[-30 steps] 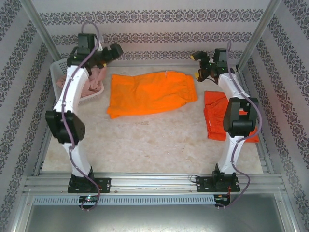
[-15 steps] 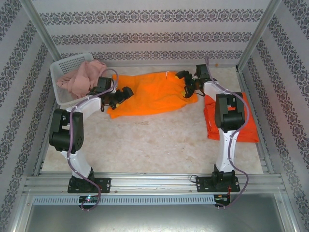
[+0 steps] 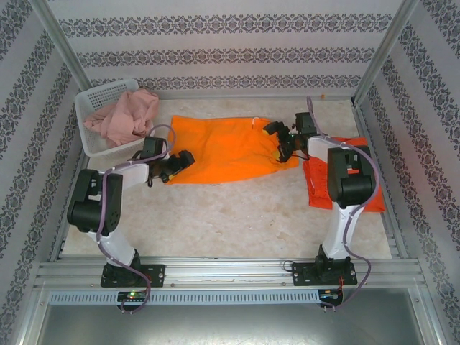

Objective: Fold and stack the shorts

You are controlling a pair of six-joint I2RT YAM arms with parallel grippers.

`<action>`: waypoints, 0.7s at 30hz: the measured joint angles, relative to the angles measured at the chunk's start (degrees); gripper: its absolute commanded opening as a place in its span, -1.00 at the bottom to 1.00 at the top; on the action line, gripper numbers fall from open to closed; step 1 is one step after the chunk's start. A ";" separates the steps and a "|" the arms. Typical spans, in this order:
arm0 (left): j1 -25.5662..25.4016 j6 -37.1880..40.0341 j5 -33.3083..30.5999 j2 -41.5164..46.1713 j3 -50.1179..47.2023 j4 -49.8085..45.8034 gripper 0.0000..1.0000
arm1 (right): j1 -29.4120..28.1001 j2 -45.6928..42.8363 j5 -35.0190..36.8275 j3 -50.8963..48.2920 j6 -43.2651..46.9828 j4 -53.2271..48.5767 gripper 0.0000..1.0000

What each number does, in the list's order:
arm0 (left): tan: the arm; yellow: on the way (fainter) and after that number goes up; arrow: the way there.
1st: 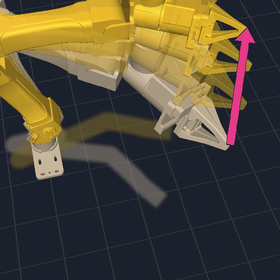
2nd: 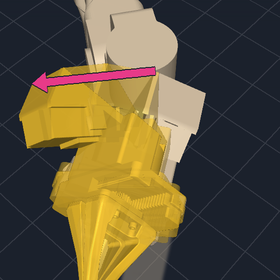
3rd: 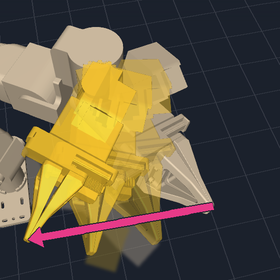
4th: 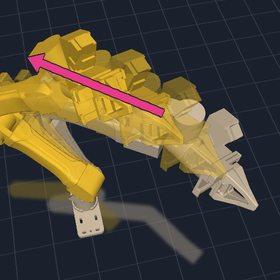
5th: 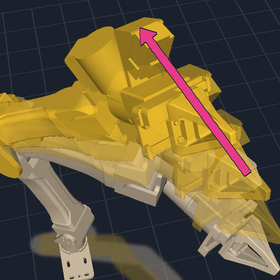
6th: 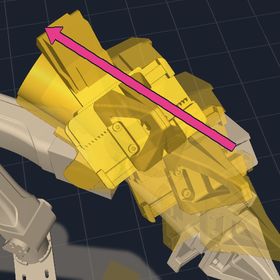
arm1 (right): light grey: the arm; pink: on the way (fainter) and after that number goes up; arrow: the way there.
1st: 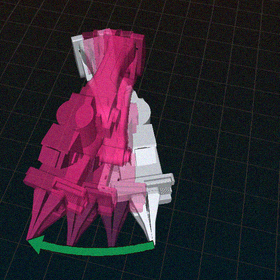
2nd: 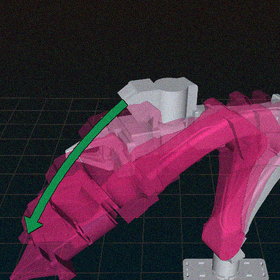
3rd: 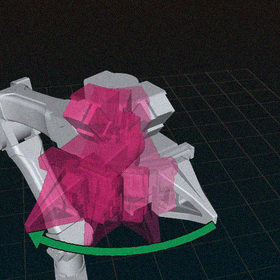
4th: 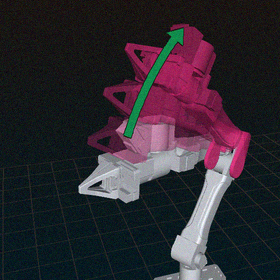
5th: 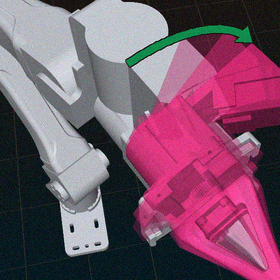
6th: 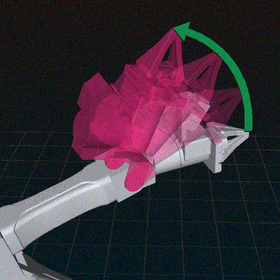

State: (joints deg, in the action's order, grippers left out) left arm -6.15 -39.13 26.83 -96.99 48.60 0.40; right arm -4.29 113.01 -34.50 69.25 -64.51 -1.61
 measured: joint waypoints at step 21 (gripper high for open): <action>2.38 0.94 5.14 17.22 -1.44 -0.79 0.98 | -5.97 -18.05 1.42 -4.22 2.12 -5.86 0.96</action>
State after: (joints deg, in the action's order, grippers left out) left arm -3.77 -38.20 31.97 -79.77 47.16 -0.38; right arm -10.26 94.96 -33.08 65.04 -62.39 -7.46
